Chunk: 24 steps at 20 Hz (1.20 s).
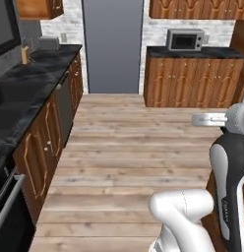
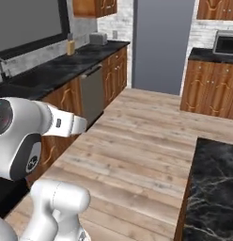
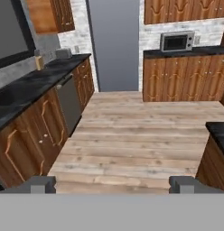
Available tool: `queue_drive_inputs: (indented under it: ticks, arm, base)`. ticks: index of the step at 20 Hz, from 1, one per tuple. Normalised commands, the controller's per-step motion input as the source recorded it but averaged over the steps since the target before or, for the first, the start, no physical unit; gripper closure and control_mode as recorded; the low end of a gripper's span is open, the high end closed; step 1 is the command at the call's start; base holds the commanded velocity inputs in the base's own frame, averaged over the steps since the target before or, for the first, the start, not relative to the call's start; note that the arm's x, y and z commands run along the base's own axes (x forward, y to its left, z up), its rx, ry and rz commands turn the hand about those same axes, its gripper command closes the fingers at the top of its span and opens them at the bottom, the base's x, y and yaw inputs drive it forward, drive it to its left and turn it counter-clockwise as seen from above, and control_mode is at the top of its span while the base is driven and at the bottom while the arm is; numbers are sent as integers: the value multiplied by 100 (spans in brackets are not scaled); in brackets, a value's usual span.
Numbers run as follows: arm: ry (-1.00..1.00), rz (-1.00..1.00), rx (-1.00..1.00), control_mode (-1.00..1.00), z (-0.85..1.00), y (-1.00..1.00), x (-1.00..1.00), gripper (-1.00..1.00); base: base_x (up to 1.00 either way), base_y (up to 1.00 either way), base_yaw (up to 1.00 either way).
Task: Take the donuts from the fridge and place them on the empty tray on the dining counter.
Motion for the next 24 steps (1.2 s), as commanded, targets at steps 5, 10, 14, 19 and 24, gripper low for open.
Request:
queue_drive_inputs:
  ticks: [5, 10, 14, 19, 24]
  arm:
    - [0, 0, 0, 100, 0, 0, 0, -100]
    - [0, 0, 0, 100, 0, 0, 0, -100]
    - [0, 0, 0, 100, 0, 0, 0, -100]
    - [0, 0, 0, 100, 0, 0, 0, -100]
    - [0, 0, 0, 100, 0, 0, 0, -100]
  base:
    - [100, 73, -64]
    - [100, 70, -25]
    - [100, 39, -6]
    - [100, 1, 0]
    - [100, 0, 2]
